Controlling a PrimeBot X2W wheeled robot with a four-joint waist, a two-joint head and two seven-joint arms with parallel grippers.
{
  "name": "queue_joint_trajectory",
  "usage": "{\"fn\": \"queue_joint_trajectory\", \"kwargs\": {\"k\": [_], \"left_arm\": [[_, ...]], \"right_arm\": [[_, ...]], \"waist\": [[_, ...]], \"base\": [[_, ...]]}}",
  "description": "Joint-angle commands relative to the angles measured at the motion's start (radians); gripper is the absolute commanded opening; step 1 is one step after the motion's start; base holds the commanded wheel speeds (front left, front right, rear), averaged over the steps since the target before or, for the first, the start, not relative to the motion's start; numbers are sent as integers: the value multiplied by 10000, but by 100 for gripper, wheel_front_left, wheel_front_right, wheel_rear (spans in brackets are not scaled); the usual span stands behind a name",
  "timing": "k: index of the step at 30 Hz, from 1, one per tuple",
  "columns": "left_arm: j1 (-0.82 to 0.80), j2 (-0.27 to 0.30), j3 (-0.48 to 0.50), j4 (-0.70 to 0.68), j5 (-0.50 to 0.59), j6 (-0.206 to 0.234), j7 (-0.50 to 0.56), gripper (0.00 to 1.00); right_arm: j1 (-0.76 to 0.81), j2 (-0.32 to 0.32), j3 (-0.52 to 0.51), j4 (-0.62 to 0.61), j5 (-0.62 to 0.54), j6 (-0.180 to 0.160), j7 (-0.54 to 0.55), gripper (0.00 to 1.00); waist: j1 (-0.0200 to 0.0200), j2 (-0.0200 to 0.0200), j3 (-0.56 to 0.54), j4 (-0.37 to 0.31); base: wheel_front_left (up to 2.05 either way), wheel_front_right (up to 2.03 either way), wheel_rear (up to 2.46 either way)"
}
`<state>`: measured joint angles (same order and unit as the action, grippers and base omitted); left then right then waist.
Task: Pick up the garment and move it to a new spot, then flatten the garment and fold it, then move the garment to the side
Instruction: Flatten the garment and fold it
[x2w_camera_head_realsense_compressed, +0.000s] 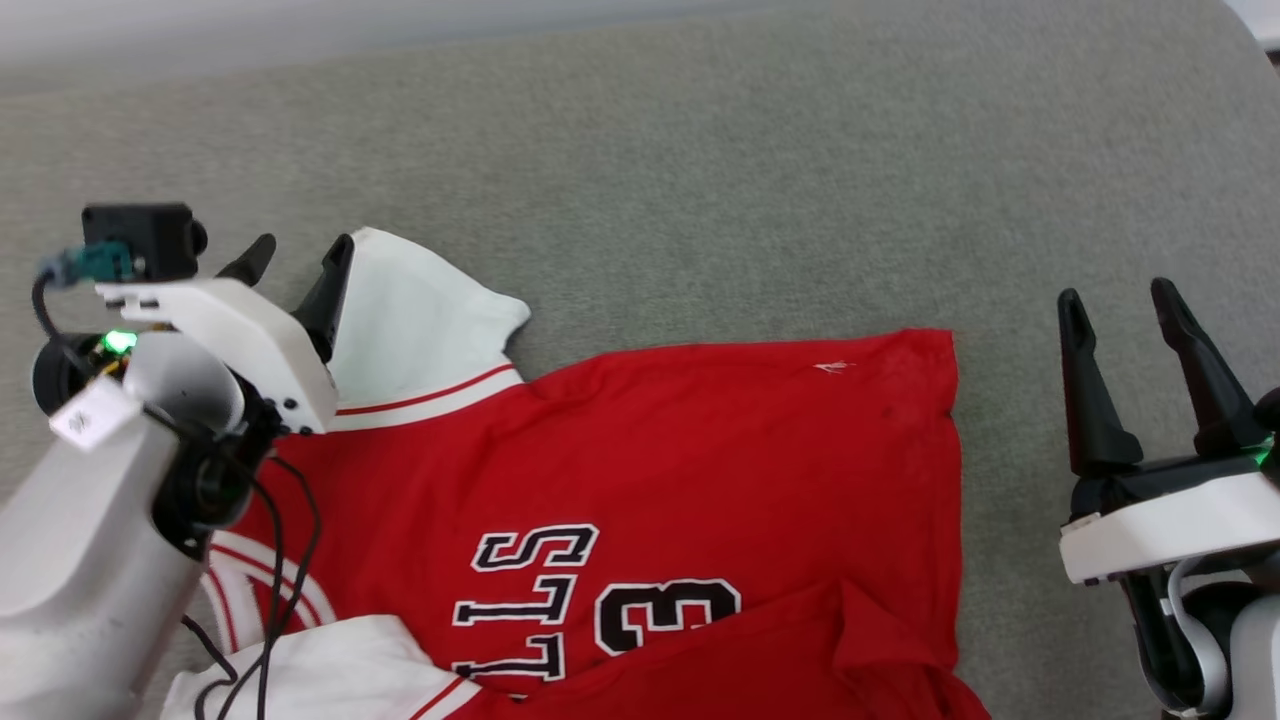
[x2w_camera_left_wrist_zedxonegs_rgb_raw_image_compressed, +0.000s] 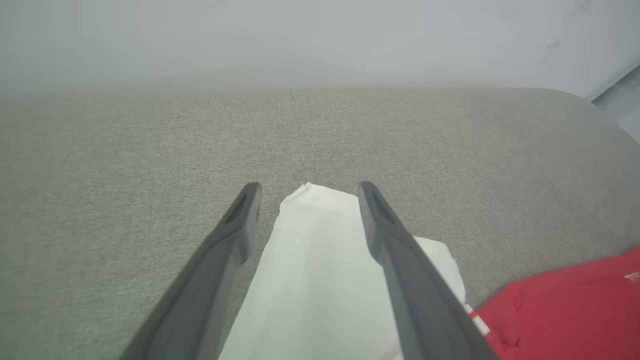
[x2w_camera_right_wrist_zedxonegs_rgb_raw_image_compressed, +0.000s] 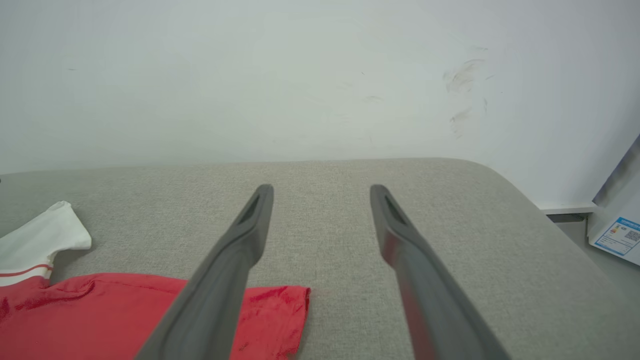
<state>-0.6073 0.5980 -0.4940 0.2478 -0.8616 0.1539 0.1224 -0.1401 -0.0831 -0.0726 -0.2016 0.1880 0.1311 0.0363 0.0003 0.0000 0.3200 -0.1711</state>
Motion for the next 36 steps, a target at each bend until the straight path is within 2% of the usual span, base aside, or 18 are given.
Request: {"fn": "queue_joint_trajectory", "kwargs": {"k": [1, 7, 13, 18, 19, 20, 21, 26, 30, 36], "left_arm": [[-209, 109, -50, 148, -113, -74, 310, 100], [-1299, 477, -215, 1151, -853, -548, 2628, 100], [-1823, 1029, -691, 1804, -1061, -366, 4956, 100], [-1502, 1329, -1354, 1922, -1230, -146, 6949, 100], [-1431, 1324, -1422, 1853, -1309, -120, 7206, 56], [-1388, 1320, -1467, 1754, -1344, -86, 7299, 32], [-1363, 1312, -1464, 1663, -1356, -44, 7304, 0], [-1506, 1197, -1248, 1375, -1114, 85, 6529, 0], [-1655, 1165, -916, 1242, -943, 96, 5547, 0], [-1511, 866, -579, 859, -666, 133, 3908, 0]], "right_arm": [[-202, 87, 50, 36, -11, -9, -78, 100], [-509, 223, 261, 462, 149, -9, -284, 100], [-641, 300, 345, 964, 382, -9, -515, 100], [-677, 329, 342, 1293, 630, -9, -585, 100], [-679, 330, 343, 1335, 702, -9, -586, 100], [-693, 334, 337, 1383, 765, -9, -580, 100], [-703, 338, 354, 1448, 886, -9, -516, 100], [-771, 289, 287, 1892, 1529, -9, -15, 100], [-1034, -76, 88, 2499, 1973, -9, 766, 100], [-1519, -713, 221, 3325, 2968, -9, 2795, 100]], "waist": [[-3, 0, 472, -460], [-3, 0, 937, -901], [-3, 0, 1229, -1232], [-3, 0, 1320, -1389], [-3, 0, 1326, -1403], [-3, 0, 1333, -1410], [-3, 0, 1332, -1414], [-3, 0, 1176, -1315], [-3, 0, 889, -1107], [-3, 0, 417, -534]], "base": [[0, 0, 0], [0, 0, 0], [0, 0, 0], [0, 0, 0], [0, 0, 0], [0, 0, 0], [0, 0, 0], [0, 0, 0], [0, 0, 0], [0, 0, 0]]}}
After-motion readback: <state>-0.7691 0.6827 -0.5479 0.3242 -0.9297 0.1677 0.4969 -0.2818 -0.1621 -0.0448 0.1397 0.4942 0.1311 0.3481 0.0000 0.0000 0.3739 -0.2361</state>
